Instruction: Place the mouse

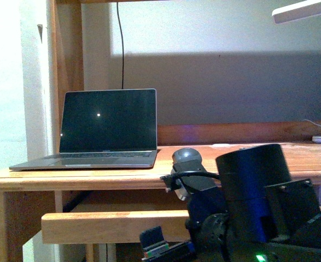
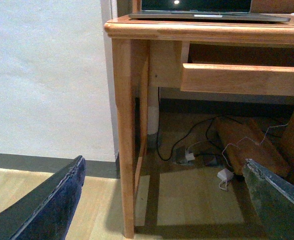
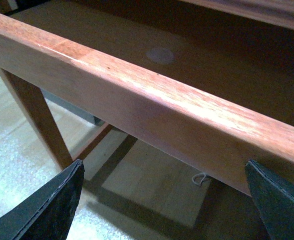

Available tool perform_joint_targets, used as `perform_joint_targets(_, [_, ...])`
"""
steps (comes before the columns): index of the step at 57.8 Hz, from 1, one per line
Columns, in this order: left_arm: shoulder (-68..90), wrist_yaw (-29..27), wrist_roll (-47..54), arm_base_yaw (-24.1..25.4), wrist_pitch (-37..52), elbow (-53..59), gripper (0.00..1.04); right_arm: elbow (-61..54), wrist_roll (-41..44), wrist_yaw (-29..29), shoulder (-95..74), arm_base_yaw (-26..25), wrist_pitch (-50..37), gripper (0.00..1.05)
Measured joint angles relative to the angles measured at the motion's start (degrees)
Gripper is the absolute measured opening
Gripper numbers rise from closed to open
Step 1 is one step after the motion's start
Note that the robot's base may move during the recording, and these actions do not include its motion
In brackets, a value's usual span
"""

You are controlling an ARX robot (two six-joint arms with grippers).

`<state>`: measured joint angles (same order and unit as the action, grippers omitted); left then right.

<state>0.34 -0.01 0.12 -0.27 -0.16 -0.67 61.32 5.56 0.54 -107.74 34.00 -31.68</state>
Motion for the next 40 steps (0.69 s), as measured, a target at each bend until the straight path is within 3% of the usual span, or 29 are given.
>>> perform_joint_targets(24, [0.0,0.0,0.0,0.0,0.0,0.0,0.97,12.3,-0.2,3.1,-8.9,2.5,2.5,0.97])
perform_joint_targets(40, [0.0,0.0,0.0,0.0,0.0,0.0,0.97,7.9,-1.6,2.2,-4.7,0.9,1.5,0.97])
